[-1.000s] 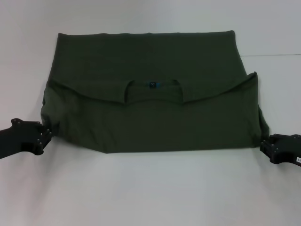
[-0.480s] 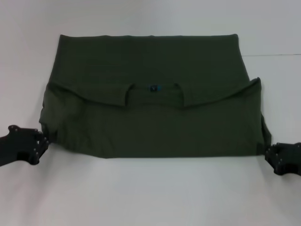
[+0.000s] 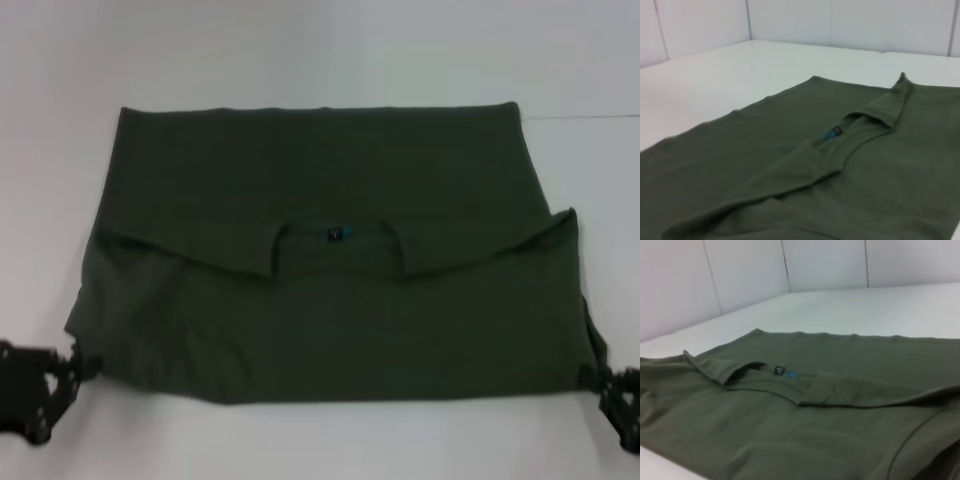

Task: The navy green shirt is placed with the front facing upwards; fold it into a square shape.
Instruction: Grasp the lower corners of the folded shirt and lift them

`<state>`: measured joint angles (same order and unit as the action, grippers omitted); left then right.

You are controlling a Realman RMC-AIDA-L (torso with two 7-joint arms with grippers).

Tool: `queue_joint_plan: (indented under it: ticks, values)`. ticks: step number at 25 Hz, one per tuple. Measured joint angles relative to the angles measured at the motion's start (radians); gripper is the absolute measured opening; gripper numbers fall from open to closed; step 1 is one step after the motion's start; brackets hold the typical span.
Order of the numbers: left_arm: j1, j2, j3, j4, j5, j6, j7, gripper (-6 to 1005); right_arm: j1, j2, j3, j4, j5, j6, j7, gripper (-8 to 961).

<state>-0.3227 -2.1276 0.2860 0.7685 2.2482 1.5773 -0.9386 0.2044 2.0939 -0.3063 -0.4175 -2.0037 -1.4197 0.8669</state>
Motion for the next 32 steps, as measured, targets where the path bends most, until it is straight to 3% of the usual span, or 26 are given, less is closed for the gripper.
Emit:
queue_joint_plan:
  ticks: [9,18,27,32]
  values:
    - [0.152,-0.034,-0.023,0.070,0.007,0.184,0.173,29,-0.150,0.001,0.034,0.059,-0.003,-0.126,-0.192,44]
    - [0.215,-0.035,-0.094,0.098,0.009,0.357,0.232,29,-0.270,-0.001,0.043,0.097,-0.004,-0.196,-0.287,43]
    - [0.193,-0.033,-0.099,0.083,0.025,0.327,0.197,28,-0.236,-0.006,0.077,0.061,0.001,-0.290,-0.193,44]
    - [0.171,-0.024,-0.171,0.039,0.025,0.307,0.166,29,-0.196,-0.008,0.122,0.032,-0.001,-0.295,-0.070,44]
